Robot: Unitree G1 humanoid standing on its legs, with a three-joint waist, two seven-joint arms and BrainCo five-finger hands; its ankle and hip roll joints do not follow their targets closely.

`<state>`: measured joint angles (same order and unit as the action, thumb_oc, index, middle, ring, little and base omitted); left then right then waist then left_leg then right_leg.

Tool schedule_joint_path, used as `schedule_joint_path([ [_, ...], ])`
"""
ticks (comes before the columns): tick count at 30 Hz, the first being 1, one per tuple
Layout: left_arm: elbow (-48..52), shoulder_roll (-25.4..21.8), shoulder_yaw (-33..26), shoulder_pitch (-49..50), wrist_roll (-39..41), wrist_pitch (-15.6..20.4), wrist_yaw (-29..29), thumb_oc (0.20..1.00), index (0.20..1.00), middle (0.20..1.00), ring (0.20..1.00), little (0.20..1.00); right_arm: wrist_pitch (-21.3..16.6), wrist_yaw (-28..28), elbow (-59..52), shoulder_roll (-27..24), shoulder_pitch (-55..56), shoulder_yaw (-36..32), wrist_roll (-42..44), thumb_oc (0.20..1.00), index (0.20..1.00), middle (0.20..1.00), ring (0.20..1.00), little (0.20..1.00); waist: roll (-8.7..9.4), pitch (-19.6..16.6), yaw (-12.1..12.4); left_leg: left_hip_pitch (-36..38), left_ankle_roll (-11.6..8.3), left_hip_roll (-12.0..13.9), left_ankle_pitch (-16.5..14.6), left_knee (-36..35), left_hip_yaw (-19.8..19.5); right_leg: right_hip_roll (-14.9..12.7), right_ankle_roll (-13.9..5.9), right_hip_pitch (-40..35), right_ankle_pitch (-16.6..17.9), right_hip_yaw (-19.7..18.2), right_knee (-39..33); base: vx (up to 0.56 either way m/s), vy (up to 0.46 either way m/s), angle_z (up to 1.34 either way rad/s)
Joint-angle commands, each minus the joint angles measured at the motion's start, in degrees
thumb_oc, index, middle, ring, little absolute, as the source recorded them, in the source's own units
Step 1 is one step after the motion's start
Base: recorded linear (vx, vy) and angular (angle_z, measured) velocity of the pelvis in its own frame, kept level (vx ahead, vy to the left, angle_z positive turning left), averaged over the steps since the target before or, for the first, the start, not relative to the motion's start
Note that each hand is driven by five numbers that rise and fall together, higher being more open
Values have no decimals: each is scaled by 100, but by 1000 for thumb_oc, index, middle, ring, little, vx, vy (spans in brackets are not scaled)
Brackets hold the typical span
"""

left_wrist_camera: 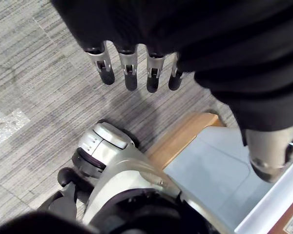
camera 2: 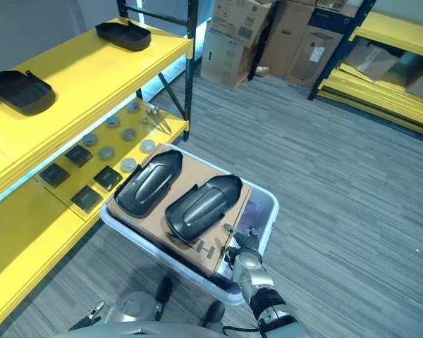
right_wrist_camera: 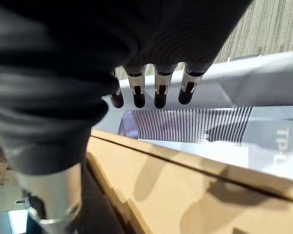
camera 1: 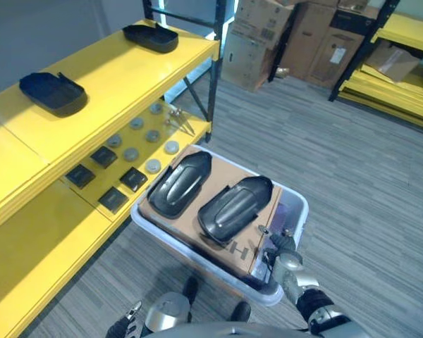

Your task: Move parts from the plastic box to the shelf.

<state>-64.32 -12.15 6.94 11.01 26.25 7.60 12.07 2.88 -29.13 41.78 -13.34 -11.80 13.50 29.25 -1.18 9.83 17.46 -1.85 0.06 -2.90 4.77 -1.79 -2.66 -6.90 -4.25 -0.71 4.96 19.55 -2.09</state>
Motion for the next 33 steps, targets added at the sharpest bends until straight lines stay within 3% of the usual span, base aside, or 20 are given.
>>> schedule_joint_path([
  [1, -252, 61, 235, 22, 52, 188, 51, 1000, 1000, 1000, 1000, 1000, -103, -198, -70, -92, -419, 191, -161, 1000, 1000, 1000, 1000, 1000, 99, -38, 188, -496, -107, 133, -133, 179, -477, -488, -433, -334, -310, 27, 51, 1, 48, 12],
  [16, -193, 49, 366, -92, 284, 210, 262, 1000, 1000, 1000, 1000, 1000, 481, -82, 288, -64, -683, 459, -269, 1000, 1000, 1000, 1000, 1000, 60, 249, 269, -880, -100, 17, -104, 370, -573, -568, -460, -115, -309, 68, 165, -35, 24, 6],
  [33, 98, -218, 597, -838, 749, 149, 320, 1000, 1000, 1000, 1000, 1000, -69, 3, 1330, -144, -1126, 550, -478, 1000, 1000, 1000, 1000, 1000, 186, 882, 236, -1714, -67, -31, -63, 676, -542, -555, -492, 539, -161, 39, 232, -102, -18, 0],
])
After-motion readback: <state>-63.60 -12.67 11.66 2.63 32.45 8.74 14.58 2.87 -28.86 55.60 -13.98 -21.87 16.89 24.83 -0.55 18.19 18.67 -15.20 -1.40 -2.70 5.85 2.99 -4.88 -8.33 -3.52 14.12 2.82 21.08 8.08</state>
